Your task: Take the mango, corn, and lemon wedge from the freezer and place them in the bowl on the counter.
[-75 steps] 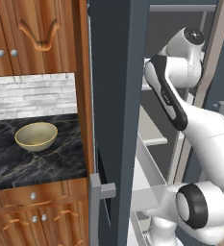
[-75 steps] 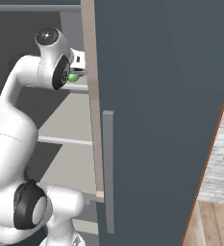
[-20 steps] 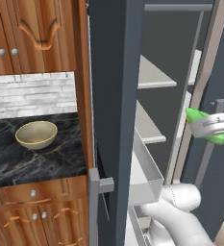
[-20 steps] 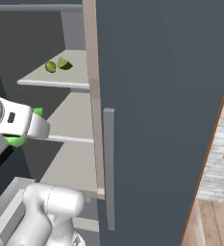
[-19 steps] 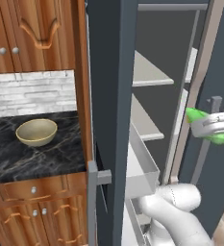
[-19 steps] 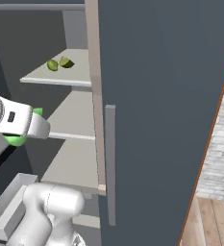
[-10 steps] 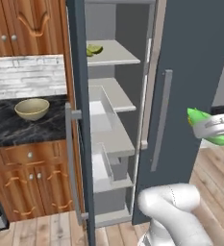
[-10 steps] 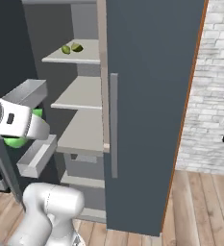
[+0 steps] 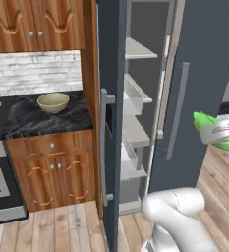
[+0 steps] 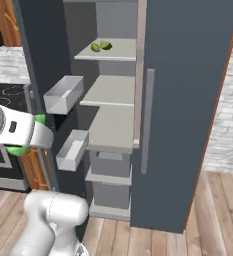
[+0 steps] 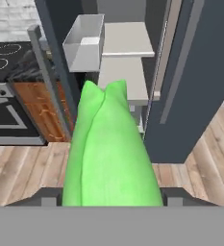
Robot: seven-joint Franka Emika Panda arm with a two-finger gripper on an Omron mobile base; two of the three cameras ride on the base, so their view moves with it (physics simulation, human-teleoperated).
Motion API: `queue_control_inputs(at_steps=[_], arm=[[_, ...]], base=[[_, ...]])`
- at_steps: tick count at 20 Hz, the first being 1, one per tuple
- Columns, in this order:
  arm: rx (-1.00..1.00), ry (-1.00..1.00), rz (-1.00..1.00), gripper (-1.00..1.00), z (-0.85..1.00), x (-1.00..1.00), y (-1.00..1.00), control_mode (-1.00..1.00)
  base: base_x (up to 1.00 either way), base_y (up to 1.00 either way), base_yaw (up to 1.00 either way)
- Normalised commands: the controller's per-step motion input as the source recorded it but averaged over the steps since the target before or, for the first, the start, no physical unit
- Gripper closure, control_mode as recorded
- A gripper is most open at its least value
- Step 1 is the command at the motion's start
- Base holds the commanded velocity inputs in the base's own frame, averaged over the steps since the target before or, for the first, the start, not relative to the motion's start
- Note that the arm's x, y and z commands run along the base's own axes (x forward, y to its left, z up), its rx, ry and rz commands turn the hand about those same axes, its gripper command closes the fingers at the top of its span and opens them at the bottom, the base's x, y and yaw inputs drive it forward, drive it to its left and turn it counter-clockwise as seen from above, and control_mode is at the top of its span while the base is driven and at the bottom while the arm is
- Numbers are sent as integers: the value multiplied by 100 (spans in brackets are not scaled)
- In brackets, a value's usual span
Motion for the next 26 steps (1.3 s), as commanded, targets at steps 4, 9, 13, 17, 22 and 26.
queue_control_inputs(at_steps=[4, 9, 13, 17, 22, 26], arm=[[0, 0, 0, 100, 0, 0, 0, 100], [0, 0, 0, 100, 0, 0, 0, 100], [0, 0, 0, 100, 0, 0, 0, 100], [0, 0, 0, 100, 0, 0, 0, 100], [0, 0, 0, 100, 0, 0, 0, 100], [0, 0, 0, 100, 0, 0, 0, 100]], base=[[-18, 100, 1], [-15, 100, 4], [3, 93, 8], [92, 12, 1], [100, 0, 0], [89, 0, 0]])
